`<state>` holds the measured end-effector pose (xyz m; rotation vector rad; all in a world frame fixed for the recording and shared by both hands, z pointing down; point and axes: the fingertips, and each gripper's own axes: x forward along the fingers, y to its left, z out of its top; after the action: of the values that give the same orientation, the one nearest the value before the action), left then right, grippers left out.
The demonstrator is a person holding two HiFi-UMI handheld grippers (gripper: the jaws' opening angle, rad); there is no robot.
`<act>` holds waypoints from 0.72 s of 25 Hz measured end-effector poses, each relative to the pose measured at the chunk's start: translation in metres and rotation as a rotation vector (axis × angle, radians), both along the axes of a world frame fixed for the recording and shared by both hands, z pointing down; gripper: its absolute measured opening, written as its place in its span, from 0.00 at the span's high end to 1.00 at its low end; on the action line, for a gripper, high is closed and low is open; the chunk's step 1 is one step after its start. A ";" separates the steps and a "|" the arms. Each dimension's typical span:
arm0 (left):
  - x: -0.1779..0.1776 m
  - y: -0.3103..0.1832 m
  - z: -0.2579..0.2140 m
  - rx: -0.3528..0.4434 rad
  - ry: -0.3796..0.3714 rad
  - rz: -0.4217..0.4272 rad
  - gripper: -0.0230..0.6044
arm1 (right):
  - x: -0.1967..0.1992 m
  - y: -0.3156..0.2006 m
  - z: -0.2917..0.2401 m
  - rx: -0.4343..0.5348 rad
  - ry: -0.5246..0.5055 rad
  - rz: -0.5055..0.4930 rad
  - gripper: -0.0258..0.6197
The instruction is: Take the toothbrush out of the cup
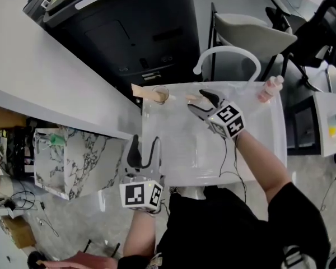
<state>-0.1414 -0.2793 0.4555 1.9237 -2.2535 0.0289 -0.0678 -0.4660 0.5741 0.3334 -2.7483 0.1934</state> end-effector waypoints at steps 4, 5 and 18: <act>-0.001 0.002 0.005 -0.015 -0.002 -0.024 0.58 | -0.006 -0.009 0.020 -0.011 0.029 -0.018 0.54; -0.002 0.003 0.005 -0.019 -0.002 -0.030 0.58 | -0.008 -0.011 0.024 -0.012 0.036 -0.020 0.55; -0.011 0.012 0.017 -0.054 0.010 -0.093 0.58 | -0.024 -0.022 0.059 0.011 0.098 -0.062 0.73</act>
<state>-0.1527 -0.2675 0.4720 1.7865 -2.3083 0.0660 -0.0919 -0.4882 0.6336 0.2531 -2.6598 0.1414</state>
